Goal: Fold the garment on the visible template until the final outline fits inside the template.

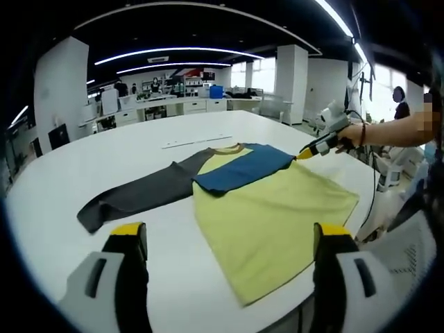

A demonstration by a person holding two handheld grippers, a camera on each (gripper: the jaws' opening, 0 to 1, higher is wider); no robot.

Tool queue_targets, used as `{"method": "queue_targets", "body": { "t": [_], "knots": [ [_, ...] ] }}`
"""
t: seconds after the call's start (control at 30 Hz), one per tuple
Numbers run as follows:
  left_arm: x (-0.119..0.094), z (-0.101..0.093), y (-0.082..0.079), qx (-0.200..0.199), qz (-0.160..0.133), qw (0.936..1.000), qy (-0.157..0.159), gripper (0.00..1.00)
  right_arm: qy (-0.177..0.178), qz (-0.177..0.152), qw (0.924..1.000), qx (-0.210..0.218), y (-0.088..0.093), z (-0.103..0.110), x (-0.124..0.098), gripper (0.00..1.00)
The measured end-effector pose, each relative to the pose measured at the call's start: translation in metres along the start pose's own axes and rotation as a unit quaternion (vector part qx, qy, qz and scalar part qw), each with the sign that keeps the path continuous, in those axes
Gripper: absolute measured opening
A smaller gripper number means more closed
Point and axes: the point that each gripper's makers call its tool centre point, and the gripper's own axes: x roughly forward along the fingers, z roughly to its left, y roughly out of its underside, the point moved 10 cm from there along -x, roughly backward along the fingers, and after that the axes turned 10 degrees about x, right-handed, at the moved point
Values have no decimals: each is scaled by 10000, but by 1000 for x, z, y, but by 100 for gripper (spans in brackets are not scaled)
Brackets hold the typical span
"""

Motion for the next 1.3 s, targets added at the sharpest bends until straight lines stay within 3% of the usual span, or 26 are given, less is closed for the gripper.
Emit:
{"method": "queue_targets", "body": {
  "t": [0.37, 0.6, 0.83, 1.03, 1.3],
  "knots": [
    [-2, -3, 0, -33, 40, 10000, -30, 96, 1, 145, 9997, -204, 15, -3, 9, 11],
    [-3, -3, 0, -36, 62, 10000, -57, 96, -83, 173, 9997, -148, 15, 1, 17, 10],
    [-4, -5, -2, -45, 65, 10000, -60, 96, -50, 173, 9997, -185, 16, 6, 25, 0],
    [-5, -4, 0, -50, 100, 9999, -88, 96, 235, 136, 9993, -258, 17, 5, 22, 0],
    [-4, -3, 0, -59, 109, 9999, -93, 95, 736, 129, 9972, 34, 21, -8, 13, 0]
  ]
}}
